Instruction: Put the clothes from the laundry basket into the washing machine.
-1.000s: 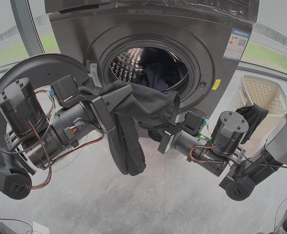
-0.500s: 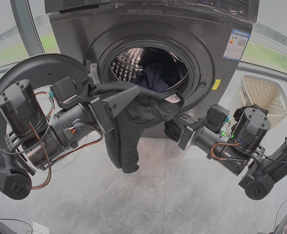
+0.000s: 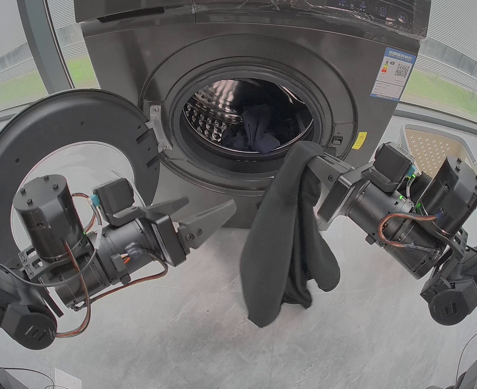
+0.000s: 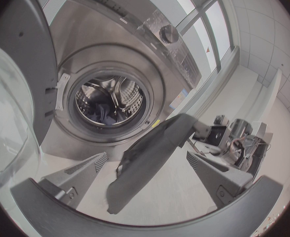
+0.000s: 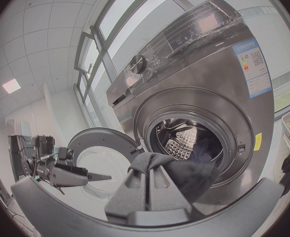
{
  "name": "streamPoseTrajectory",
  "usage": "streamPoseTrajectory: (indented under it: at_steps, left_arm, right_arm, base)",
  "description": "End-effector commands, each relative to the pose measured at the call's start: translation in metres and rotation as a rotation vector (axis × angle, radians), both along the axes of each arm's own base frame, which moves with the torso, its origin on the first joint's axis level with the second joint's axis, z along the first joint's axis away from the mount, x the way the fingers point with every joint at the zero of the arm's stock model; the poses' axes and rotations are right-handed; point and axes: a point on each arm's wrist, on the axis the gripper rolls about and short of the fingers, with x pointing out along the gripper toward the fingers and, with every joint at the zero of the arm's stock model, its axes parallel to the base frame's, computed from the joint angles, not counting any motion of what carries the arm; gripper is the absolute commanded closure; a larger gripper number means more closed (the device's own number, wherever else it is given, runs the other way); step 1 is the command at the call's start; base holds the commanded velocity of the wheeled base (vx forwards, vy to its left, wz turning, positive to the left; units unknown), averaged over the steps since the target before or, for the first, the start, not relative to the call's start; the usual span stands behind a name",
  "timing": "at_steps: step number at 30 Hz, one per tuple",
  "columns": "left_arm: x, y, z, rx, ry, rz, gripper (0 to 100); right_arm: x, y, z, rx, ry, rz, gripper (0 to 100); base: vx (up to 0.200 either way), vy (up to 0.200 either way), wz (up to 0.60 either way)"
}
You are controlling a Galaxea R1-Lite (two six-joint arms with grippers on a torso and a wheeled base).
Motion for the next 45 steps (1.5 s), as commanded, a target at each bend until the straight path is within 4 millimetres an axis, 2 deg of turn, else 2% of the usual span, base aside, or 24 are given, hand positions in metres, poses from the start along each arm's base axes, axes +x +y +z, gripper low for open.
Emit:
streamPoseTrajectory:
  at_steps: [1,7,12,17,21,26,31,34,41,45]
  left_arm:
    - [0.001,0.000,-0.023,0.054,0.073,0.003,0]
    - [0.009,-0.004,-0.041,0.098,0.119,0.010,0]
    - [0.021,-0.010,-0.048,0.091,0.109,0.018,0]
    - [0.037,-0.009,-0.066,0.103,0.114,0.051,0]
    - [0.047,-0.006,-0.083,0.122,0.122,0.074,0]
    - [0.048,-0.006,-0.095,0.141,0.135,0.078,0]
    - [0.049,-0.007,-0.105,0.169,0.145,0.077,0]
    - [0.053,-0.009,-0.117,0.188,0.170,0.075,0]
    - [0.060,-0.016,-0.137,0.211,0.163,0.064,0]
    - [0.067,-0.019,-0.141,0.204,0.151,0.069,0]
  right_arm:
    - [-0.003,0.000,0.006,0.013,-0.019,0.012,100]
    - [-0.015,0.001,0.012,0.021,-0.032,0.050,100]
    - [-0.029,-0.001,0.001,-0.018,-0.004,0.115,100]
    - [-0.036,-0.006,-0.006,-0.044,0.012,0.146,100]
    - [-0.037,-0.006,-0.002,-0.036,0.003,0.147,100]
    - [-0.034,-0.004,0.005,-0.016,-0.021,0.146,100]
    - [-0.034,0.003,0.018,0.016,-0.056,0.164,100]
    - [-0.036,0.010,0.025,0.023,-0.058,0.186,100]
    - [-0.037,0.012,0.027,0.026,-0.061,0.192,100]
    - [-0.038,0.012,0.027,0.028,-0.061,0.196,100]
  base:
    - [0.000,0.000,0.00]
    - [0.000,0.000,0.00]
    - [0.000,0.000,0.00]
    - [0.000,0.000,0.00]
    - [0.000,0.000,0.00]
    - [0.000,0.000,0.00]
    - [0.000,0.000,0.00]
    - [0.000,0.000,0.00]
    - [0.000,0.000,0.00]
    - [0.000,0.000,0.00]
